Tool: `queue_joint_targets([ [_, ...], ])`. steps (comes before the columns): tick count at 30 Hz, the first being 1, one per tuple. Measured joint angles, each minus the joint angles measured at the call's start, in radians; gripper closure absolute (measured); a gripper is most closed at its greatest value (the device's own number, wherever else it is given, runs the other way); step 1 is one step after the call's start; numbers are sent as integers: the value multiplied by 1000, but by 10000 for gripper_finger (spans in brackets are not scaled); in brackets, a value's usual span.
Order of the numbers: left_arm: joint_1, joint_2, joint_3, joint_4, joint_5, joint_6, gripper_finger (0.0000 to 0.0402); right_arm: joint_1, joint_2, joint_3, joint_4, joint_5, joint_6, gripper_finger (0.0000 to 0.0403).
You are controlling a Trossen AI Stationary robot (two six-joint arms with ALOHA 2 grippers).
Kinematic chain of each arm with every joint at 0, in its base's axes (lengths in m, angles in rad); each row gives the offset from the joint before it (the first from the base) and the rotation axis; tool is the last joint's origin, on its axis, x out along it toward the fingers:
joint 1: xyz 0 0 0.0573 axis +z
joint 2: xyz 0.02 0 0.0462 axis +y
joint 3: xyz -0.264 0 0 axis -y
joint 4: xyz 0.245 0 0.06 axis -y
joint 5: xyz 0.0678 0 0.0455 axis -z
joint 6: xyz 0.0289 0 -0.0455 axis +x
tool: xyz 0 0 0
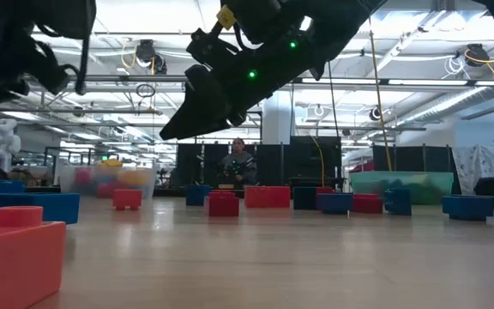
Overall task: Sort blocks by size
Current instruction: Put the blue small game piece into the red bin
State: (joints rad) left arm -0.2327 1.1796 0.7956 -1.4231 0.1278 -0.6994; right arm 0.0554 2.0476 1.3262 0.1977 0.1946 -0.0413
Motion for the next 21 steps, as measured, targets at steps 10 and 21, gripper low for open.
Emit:
queue_joint_targets([
  [10, -64, 264, 0, -15, 59, 65, 160, 5, 0, 0, -3, -21, 1, 156],
  [21, -50, 483, 1, -19, -6, 138, 160, 19, -27, 0, -33, -19, -4, 156],
])
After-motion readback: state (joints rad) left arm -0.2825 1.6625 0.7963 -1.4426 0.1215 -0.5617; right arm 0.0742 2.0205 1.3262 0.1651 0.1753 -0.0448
